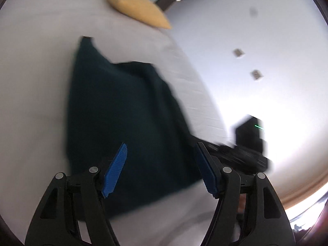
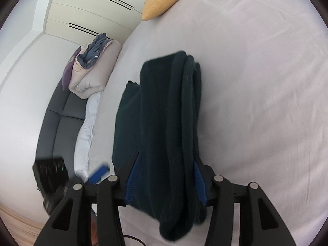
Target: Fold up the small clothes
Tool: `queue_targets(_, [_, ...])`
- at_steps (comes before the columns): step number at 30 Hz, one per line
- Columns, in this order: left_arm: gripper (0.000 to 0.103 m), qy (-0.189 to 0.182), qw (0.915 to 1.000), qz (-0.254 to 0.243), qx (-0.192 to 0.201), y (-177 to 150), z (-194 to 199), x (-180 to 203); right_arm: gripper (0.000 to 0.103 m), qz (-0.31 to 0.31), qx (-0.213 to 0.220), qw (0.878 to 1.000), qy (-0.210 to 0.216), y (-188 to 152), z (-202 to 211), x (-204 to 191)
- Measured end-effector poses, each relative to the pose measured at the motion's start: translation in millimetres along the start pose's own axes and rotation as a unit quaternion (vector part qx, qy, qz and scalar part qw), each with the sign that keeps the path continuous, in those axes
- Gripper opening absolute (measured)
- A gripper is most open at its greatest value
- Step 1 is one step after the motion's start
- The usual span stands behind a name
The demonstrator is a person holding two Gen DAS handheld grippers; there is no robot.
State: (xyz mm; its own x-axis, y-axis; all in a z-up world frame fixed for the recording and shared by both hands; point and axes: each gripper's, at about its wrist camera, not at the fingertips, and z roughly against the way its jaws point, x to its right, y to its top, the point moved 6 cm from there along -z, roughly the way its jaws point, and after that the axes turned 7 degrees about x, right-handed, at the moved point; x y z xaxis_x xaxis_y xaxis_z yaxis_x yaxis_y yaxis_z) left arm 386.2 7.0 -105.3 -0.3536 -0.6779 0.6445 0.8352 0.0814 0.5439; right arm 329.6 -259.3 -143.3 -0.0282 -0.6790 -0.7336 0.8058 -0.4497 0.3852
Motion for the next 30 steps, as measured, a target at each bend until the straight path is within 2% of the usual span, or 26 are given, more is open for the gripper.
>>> queue_targets(2, [0.062, 0.009, 0.9997, 0.018, -0.014, 3, -7, -25, 0.048, 0.001, -0.001, 1.000, -0.002, -10, 2, -1])
queue_targets(3, [0.053, 0.021, 0.9993, 0.025, -0.020, 0, -10, -36, 0.041, -0.002, -0.005, 1.000, -0.003, -15, 2, -1])
queue_targets(4, [0.042, 0.030, 0.9987, 0.029, -0.029, -2, -12, -47, 0.040, -0.006, -0.009, 1.000, -0.005, -19, 0, -1])
queue_targets(6, [0.032, 0.050, 0.9979, 0.020, -0.037, -13, -17, -59, 0.034, -0.015, -0.018, 1.000, 0.002, -26, -6, 0])
queue_targets(9, [0.031, 0.060, 0.9975, 0.007, -0.037, -17, -15, -69, 0.019, -0.037, -0.021, 0.999, -0.002, -28, -18, 12])
queue_targets(10, [0.019, 0.081, 0.9960, -0.003, -0.038, -15, -13, -75, 0.017, -0.050, -0.022, 0.999, -0.001, -26, -23, 17])
queue_targets(11, [0.013, 0.092, 0.9950, -0.006, -0.038, -17, -12, -79, 0.011, -0.056, -0.020, 0.998, -0.002, -25, -26, 21])
queue_targets(12, [0.010, 0.095, 0.9948, -0.002, -0.038, -27, -15, -80, 0.011, -0.062, -0.019, 0.998, 0.002, -25, -26, 26])
queue_targets(14, [0.007, 0.086, 0.9953, 0.016, -0.042, -27, -12, -96, 0.011, -0.060, -0.018, 0.998, 0.012, -28, -24, 28])
queue_targets(19, [0.007, 0.083, 0.9958, 0.011, -0.037, -18, -1, -115, 0.017, -0.029, -0.030, 0.999, 0.006, -32, -20, 18])
queue_targets(22, [0.007, 0.088, 0.9956, 0.002, -0.033, -23, 14, -109, 0.021, -0.008, -0.005, 0.999, -0.044, -22, 0, 15])
queue_targets(23, [0.007, 0.097, 0.9949, -0.008, -0.028, -21, 25, -106, 0.027, -0.004, 0.009, 0.998, -0.063, -16, 6, 16])
queue_targets(24, [0.007, 0.104, 0.9942, -0.017, -0.022, -20, 33, -102, 0.035, 0.001, 0.034, 0.995, -0.098, -7, 18, 19])
queue_targets(25, [0.007, 0.109, 0.9936, -0.029, -0.013, -14, 41, -96, 0.036, 0.006, 0.061, 0.990, -0.125, 2, 29, 20])
queue_targets(26, [0.007, 0.117, 0.9923, -0.042, 0.000, -3, 48, -91, 0.036, 0.013, 0.083, 0.988, -0.133, 11, 37, 17])
queue_targets(28, [0.007, 0.118, 0.9907, -0.063, 0.023, 21, 53, -73, 0.036, 0.023, 0.100, 0.989, -0.104, 26, 37, 2])
queue_targets(30, [0.007, 0.105, 0.9909, -0.080, 0.027, 40, 49, -63, 0.036, 0.048, 0.085, 0.994, -0.059, 36, 19, -22])
